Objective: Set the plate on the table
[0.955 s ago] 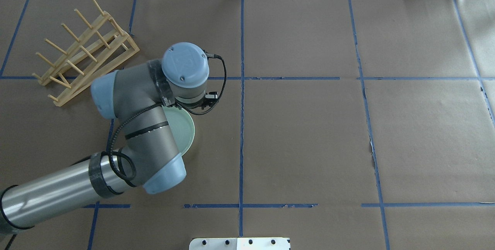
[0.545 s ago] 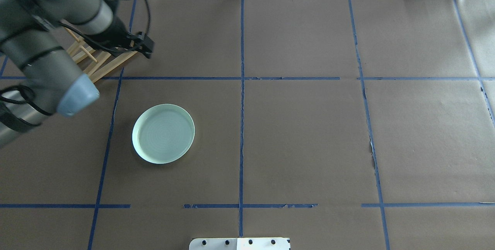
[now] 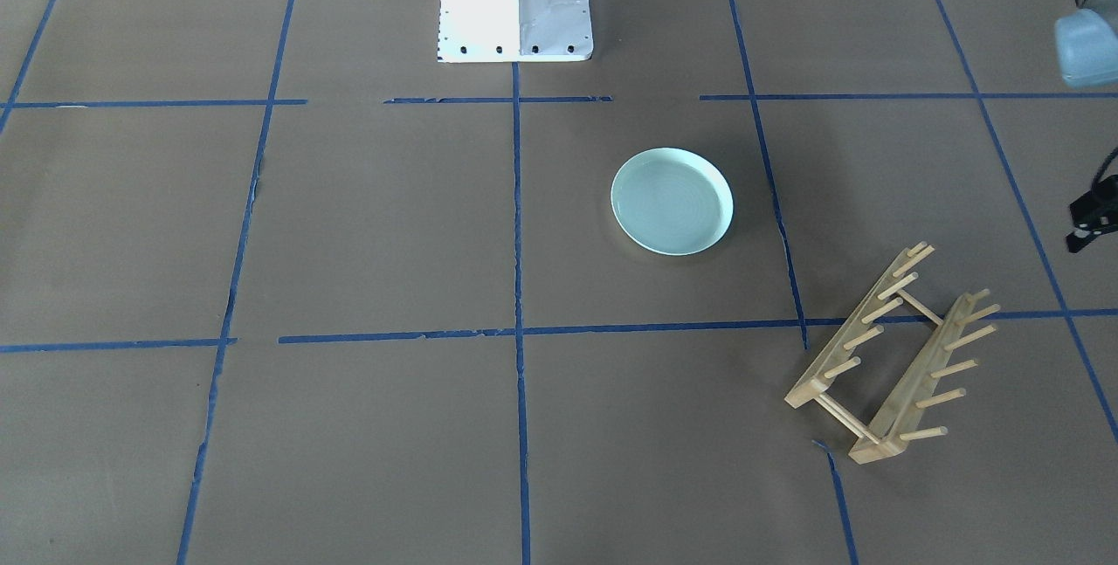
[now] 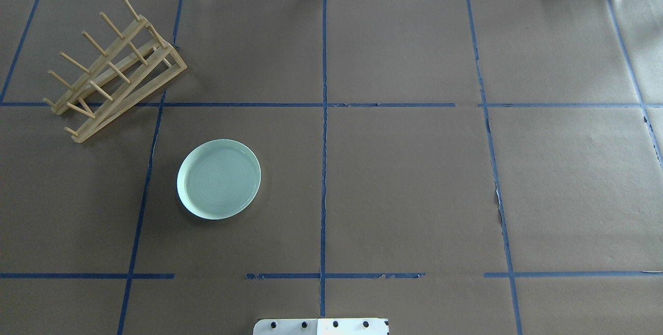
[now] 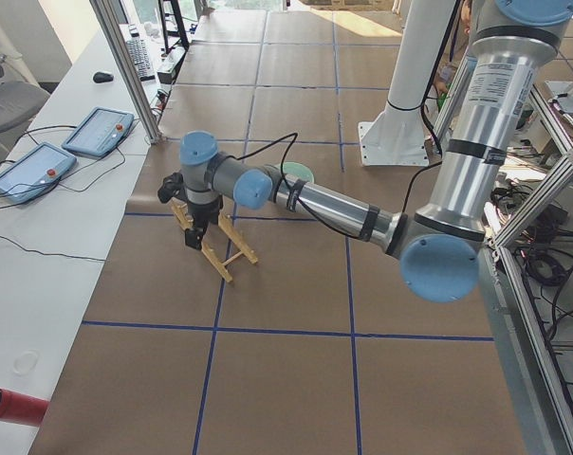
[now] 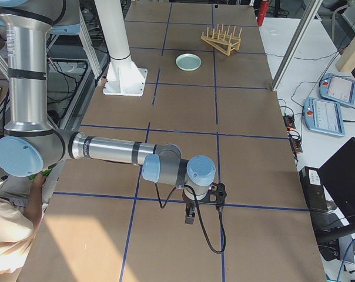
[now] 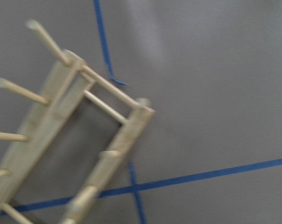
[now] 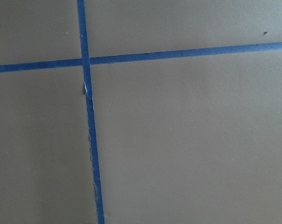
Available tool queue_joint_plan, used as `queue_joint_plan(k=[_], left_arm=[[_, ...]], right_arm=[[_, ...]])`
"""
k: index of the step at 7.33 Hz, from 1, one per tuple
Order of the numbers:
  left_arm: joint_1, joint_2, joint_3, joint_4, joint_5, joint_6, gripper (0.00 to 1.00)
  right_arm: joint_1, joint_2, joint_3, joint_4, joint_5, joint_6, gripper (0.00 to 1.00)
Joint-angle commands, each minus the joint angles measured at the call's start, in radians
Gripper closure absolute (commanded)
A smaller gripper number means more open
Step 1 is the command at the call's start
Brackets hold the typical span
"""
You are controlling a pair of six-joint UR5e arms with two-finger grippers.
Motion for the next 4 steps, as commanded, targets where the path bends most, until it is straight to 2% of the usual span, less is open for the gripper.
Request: queue_joint_plan(k=[1, 2, 3, 4], left_arm=[[-0.114, 0.116, 0.046, -0.011, -0.049, 0.069, 0.00], [-0.161, 0.116, 0.054, -0.007, -0.126, 0.068, 0.00], [-0.174, 0.153, 0.039, 0.004, -0.131, 0.069, 0.00], [-0.182, 0.227, -0.021, -0.005, -0.133, 0.058, 0.00]], right_arm=[[0.000, 0.000, 0.000, 0.000, 0.000, 0.000, 0.00], [0.000, 0.000, 0.000, 0.000, 0.000, 0.000, 0.00], [0.000, 0.000, 0.000, 0.000, 0.000, 0.000, 0.00], [0.000, 0.000, 0.000, 0.000, 0.000, 0.000, 0.00]])
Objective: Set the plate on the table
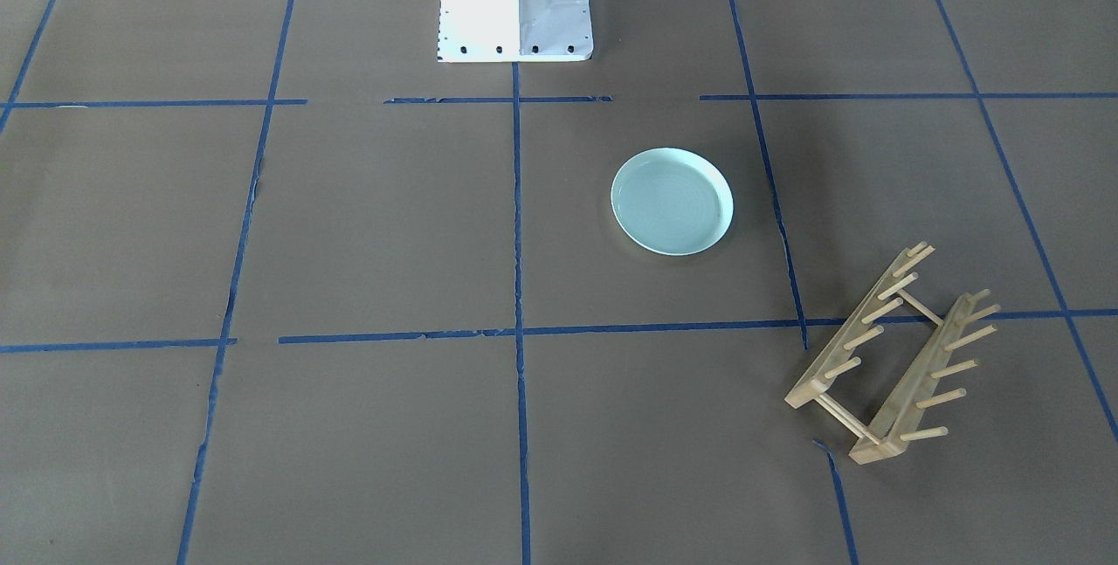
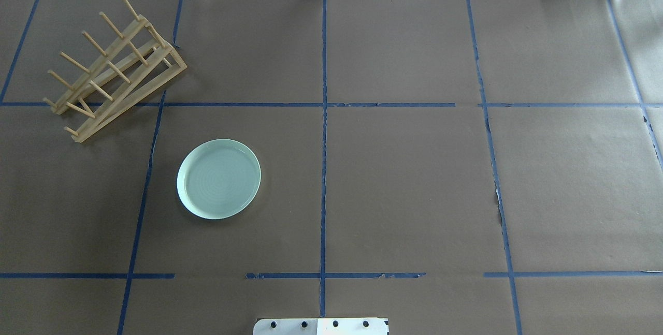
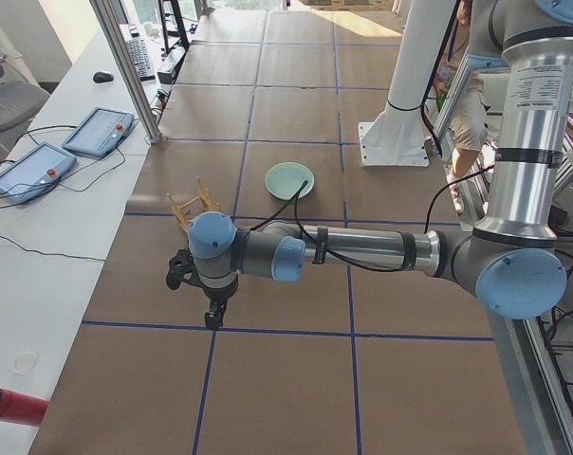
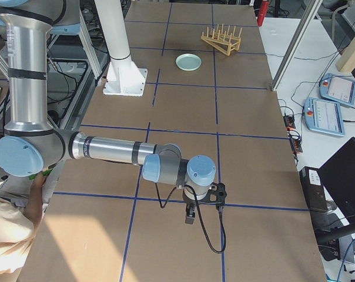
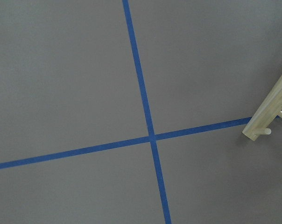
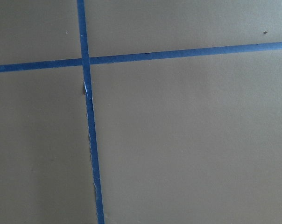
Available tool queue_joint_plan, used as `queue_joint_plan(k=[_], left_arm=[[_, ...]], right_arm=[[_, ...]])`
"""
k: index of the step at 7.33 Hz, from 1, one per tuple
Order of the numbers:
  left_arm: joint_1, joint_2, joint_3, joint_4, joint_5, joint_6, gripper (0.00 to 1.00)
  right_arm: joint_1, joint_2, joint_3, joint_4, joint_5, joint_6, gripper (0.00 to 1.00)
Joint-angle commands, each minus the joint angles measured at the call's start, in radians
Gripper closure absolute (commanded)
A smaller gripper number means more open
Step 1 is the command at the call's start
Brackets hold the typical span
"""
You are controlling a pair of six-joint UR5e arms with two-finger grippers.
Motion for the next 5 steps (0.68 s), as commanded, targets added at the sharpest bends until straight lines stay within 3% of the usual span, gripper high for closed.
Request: queue_joint_plan(k=[1, 5], left_arm=[[-0.020, 0.087, -0.047, -0.003, -0.013, -0.009, 0.00], [-0.027, 0.089, -0.050, -0.007, -0.004, -0.009, 0.00]], right_arm=[[0.000, 0.000, 0.000, 0.000, 0.000, 0.000, 0.00], [0.000, 0.000, 0.000, 0.000, 0.000, 0.000, 0.00]])
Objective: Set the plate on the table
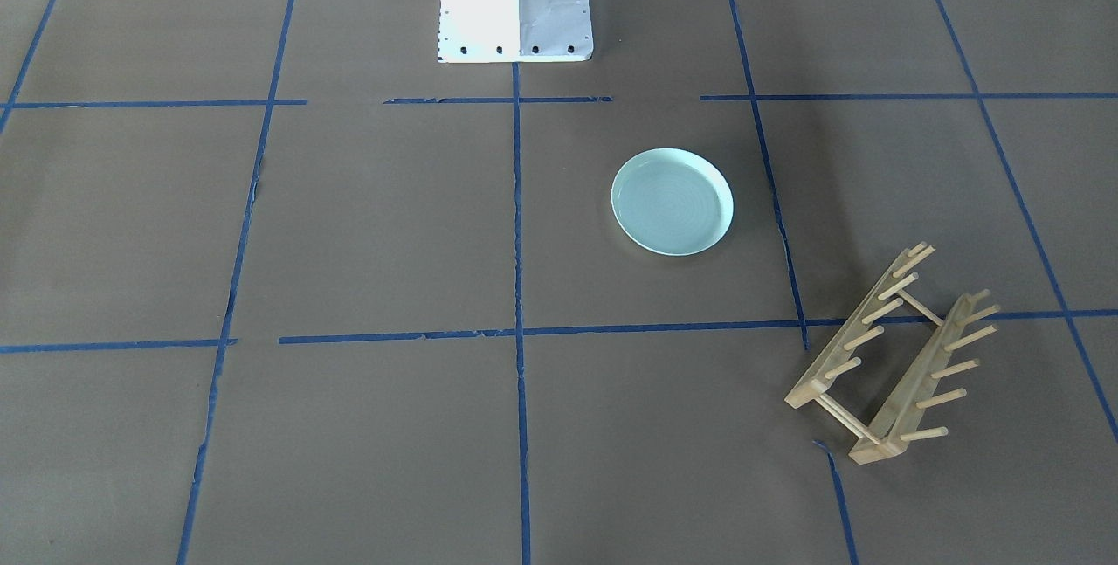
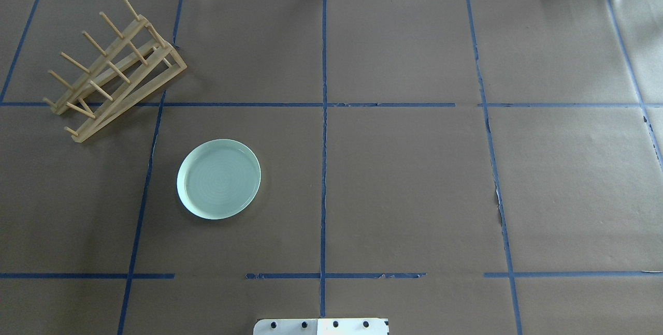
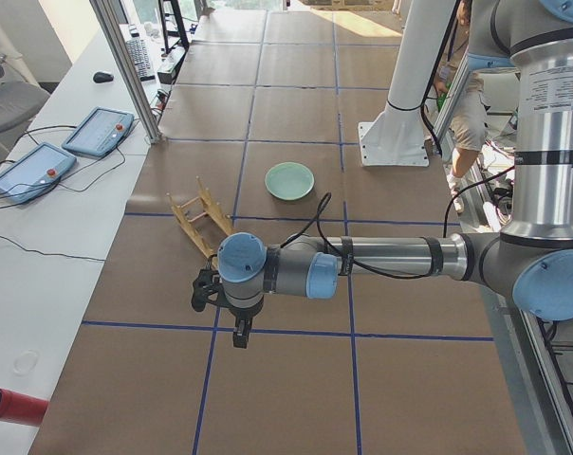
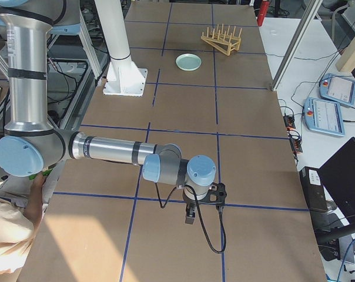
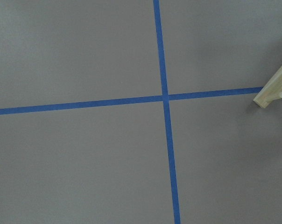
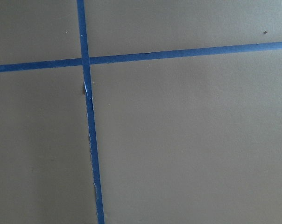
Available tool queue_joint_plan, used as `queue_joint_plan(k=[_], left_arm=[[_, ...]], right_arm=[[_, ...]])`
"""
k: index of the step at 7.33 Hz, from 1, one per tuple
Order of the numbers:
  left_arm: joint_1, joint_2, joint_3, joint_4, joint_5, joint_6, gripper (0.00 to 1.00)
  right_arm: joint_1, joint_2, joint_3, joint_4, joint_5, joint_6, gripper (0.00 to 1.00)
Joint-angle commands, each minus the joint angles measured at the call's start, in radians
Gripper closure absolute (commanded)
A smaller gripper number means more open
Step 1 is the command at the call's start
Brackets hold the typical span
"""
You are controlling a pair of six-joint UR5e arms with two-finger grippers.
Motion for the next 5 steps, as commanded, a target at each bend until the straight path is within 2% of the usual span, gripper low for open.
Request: queue_joint_plan(k=[1, 5], left_arm=[[0.003, -0.002, -0.006, 0.000, 0.001, 0.000, 0.00], [0.002, 0.000, -0.012, 0.000, 0.001, 0.003, 0.00]], right_arm=[[0.000, 0.000, 0.000, 0.000, 0.000, 0.000, 0.00], [0.000, 0.000, 0.000, 0.000, 0.000, 0.000, 0.00]])
